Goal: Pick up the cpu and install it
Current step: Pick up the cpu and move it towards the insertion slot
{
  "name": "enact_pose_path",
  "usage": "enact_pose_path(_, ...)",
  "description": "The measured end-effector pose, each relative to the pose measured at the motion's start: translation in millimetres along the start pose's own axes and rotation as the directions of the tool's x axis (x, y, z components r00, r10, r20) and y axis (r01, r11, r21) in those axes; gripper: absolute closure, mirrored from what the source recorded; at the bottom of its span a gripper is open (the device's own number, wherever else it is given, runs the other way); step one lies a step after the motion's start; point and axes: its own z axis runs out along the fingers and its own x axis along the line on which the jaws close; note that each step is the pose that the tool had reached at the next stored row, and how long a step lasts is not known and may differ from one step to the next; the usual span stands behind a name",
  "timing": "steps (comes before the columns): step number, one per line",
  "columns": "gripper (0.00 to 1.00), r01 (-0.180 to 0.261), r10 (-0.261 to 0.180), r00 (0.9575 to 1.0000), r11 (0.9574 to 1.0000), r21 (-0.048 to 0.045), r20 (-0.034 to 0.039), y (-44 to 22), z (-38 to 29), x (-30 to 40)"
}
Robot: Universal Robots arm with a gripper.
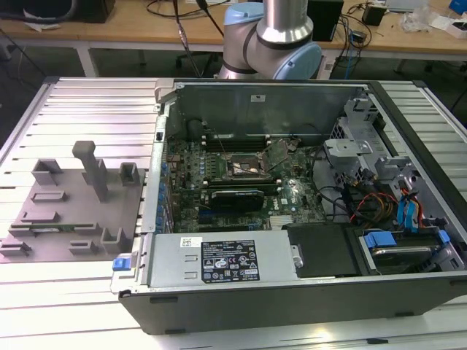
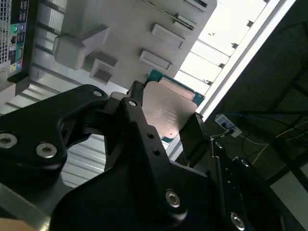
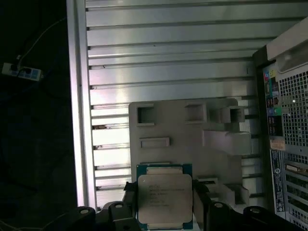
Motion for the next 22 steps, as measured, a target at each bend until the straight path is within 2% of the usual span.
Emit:
enact_pose_path(6, 0.45, 0.000, 0.000, 1.0000, 1.0000, 0.0000, 0.0000, 0.9, -19.7, -0.6)
enact_pose_path(7, 0.45, 0.000, 0.000, 1.0000, 1.0000, 0.0000, 0.0001, 1.1, -24.0, -0.7)
enact_pose_path(8, 0.45, 0.000, 0.000, 1.0000, 1.0000, 0.0001, 0.0000, 1.4, -32.3, -1.0)
enact_pose_path(9, 0.45, 0.000, 0.000, 1.0000, 1.0000, 0.0000, 0.0001, 1.7, -37.6, -1.1)
enact_pose_path(11, 0.45, 0.000, 0.000, 1.0000, 1.0000, 0.0000, 0.0000, 2.0, -45.0, -1.4)
enact_pose_path(13, 0.45, 0.000, 0.000, 1.0000, 1.0000, -0.0001, 0.0002, 2.1, -48.5, -1.5)
enact_pose_path(19, 0.45, 0.000, 0.000, 1.0000, 1.0000, 0.0001, -0.0001, 2.2, -49.1, -1.7)
enact_pose_path(22, 0.45, 0.000, 0.000, 1.0000, 1.0000, -0.0001, 0.0001, 2.3, -48.9, -4.0)
